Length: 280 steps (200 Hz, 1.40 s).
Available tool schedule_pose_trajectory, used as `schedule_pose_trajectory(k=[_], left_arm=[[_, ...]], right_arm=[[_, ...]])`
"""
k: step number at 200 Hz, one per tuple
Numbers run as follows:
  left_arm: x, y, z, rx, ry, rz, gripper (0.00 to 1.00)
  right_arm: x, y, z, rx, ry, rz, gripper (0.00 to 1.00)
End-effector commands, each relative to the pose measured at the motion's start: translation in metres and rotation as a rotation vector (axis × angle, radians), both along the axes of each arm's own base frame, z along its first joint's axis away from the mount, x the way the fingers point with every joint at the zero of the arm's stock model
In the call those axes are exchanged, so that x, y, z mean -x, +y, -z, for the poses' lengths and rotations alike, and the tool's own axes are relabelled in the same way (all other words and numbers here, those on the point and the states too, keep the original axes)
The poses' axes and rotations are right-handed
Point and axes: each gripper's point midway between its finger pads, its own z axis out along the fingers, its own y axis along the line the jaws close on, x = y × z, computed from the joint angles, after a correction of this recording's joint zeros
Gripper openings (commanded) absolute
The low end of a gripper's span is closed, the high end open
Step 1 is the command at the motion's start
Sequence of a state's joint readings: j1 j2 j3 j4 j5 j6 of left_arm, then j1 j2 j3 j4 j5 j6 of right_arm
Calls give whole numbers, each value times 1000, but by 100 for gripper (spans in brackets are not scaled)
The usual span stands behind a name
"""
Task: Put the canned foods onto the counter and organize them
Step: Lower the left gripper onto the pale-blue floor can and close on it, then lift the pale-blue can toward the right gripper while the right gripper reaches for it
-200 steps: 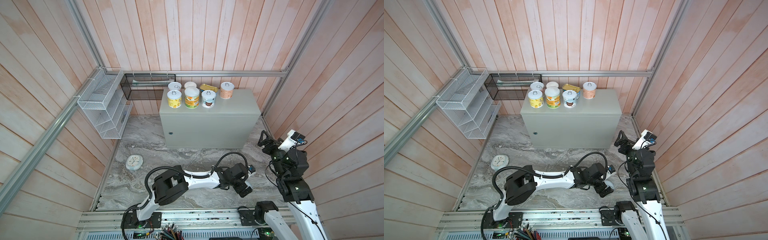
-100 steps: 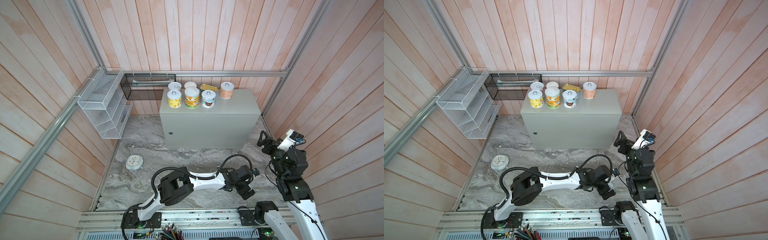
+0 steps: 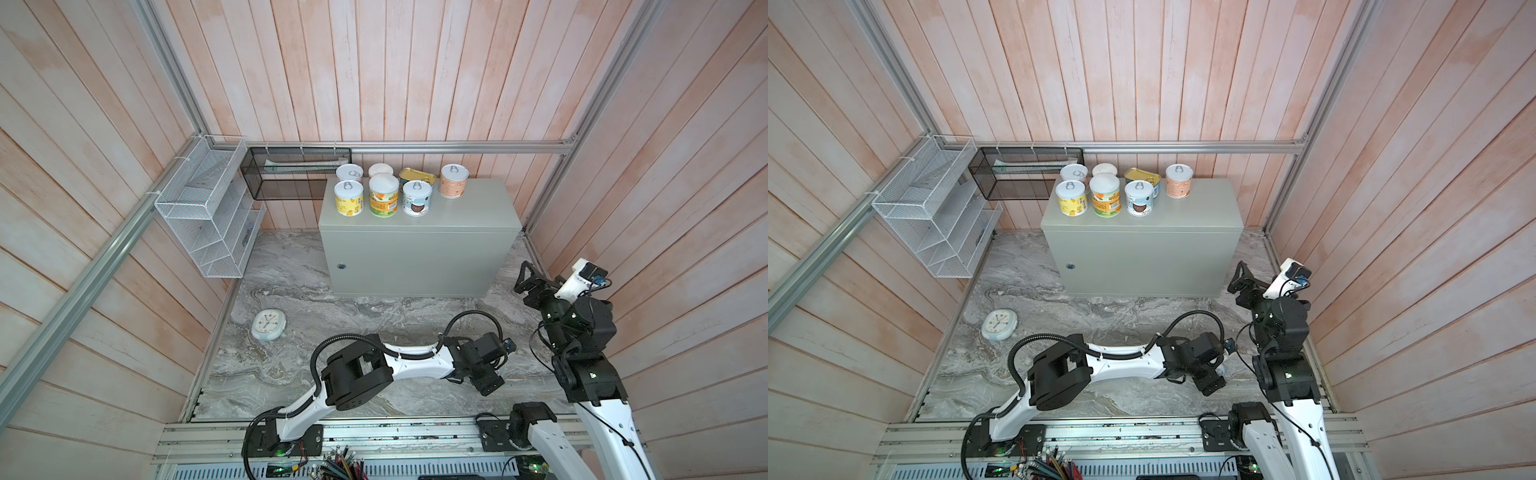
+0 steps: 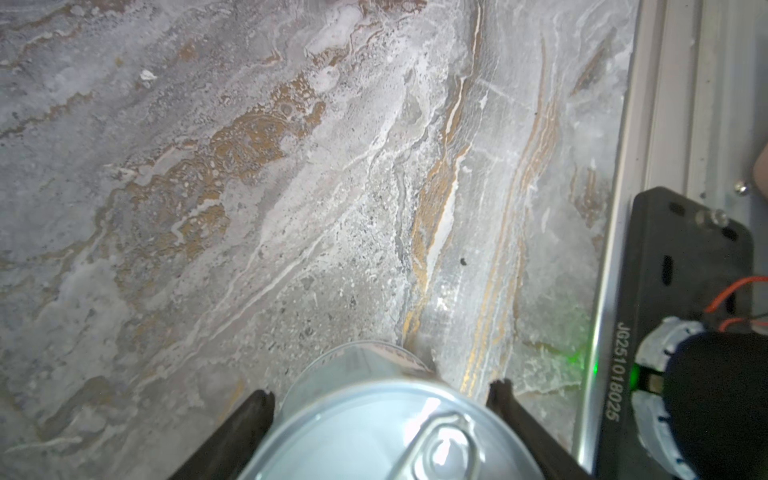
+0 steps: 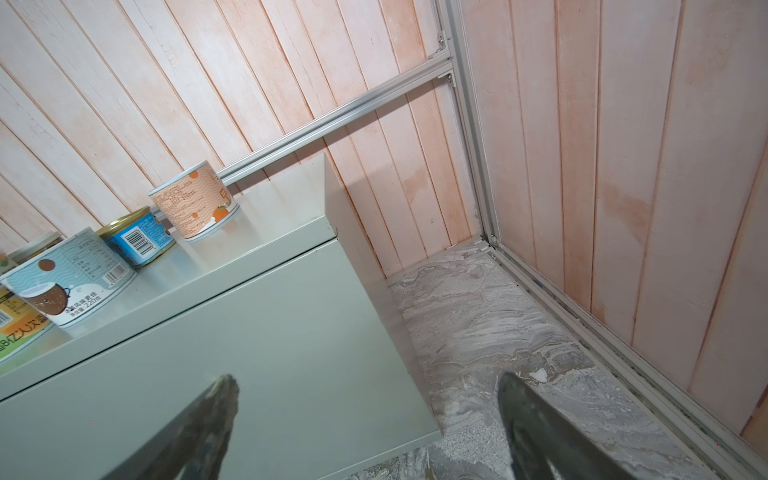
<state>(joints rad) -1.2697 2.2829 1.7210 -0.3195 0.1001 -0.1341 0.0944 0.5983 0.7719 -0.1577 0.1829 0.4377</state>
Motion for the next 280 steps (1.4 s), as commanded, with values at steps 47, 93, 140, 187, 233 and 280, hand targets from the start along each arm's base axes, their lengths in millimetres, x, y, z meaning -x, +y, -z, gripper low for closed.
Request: schedule_pose_trajectory(k=[47, 93, 140, 187, 233, 280], left_arm=[[-36, 30, -9, 43, 47, -151, 71], [-48, 52, -14, 61, 60, -225, 68], [-64, 75, -7, 53, 110, -302, 67], [-76, 93, -15, 75, 156, -357, 67], [-82, 124, -35, 98, 211, -437, 65], [-90, 163, -61, 87, 201, -514, 63]], right_arm=[[-4, 2, 11, 7, 22, -12, 97], [-13, 8, 22, 0, 50, -46, 97], [-21, 17, 28, -17, 59, -92, 97], [-30, 41, 36, -32, 76, -224, 97], [-30, 67, 29, -26, 47, -379, 96], [-26, 98, 34, -8, 43, -517, 95]])
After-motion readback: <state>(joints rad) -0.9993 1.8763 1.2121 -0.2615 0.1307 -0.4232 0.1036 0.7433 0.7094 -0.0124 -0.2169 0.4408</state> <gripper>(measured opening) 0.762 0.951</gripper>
